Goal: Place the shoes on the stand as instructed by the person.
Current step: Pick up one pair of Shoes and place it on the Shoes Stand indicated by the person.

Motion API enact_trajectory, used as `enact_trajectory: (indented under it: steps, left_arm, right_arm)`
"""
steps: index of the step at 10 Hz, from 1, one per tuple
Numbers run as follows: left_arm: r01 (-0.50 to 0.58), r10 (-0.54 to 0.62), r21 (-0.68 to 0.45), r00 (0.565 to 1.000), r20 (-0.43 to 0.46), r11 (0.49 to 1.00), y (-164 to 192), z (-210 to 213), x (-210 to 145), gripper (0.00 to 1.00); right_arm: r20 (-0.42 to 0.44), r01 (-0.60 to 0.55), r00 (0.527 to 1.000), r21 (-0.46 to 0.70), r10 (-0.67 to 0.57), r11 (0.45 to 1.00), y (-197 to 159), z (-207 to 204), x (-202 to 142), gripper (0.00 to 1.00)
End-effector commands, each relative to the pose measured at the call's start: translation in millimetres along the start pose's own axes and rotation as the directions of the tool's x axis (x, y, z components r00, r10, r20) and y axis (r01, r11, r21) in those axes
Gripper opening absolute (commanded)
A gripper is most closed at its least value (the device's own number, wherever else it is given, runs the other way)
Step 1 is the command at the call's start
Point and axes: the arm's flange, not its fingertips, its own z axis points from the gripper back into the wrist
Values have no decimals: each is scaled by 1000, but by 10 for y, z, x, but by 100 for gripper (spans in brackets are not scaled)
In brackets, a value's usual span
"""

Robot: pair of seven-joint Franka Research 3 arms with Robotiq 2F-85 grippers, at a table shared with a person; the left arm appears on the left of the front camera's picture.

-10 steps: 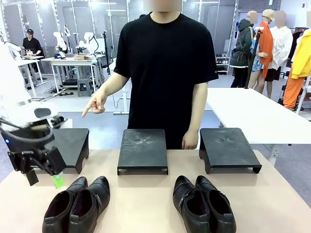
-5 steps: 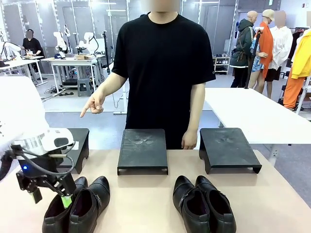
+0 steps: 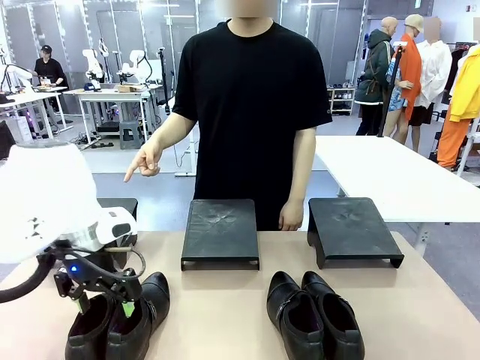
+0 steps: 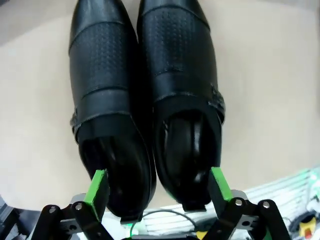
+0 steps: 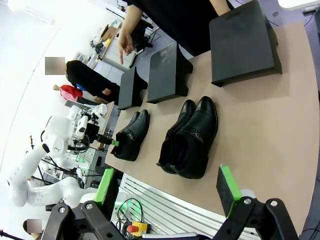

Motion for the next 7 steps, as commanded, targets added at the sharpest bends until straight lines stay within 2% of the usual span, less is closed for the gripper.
enact_trajectory:
  steps: [1,4,7]
  left_arm:
    - [-54,52,70,998,36,996,-56,-254,48,100]
    - [-107,106,81,994,21,991,24,-388,8,100]
    - [-93,94,62,995,-21,994,14,-483,-54,14]
  right_arm:
    - [8,-22,1000,11,22,1000,5,9,7,100]
    - [8,-22,1000,11,22,1000,5,9,7,100]
    - [8,-22,1000,11,22,1000,5,9,7,100]
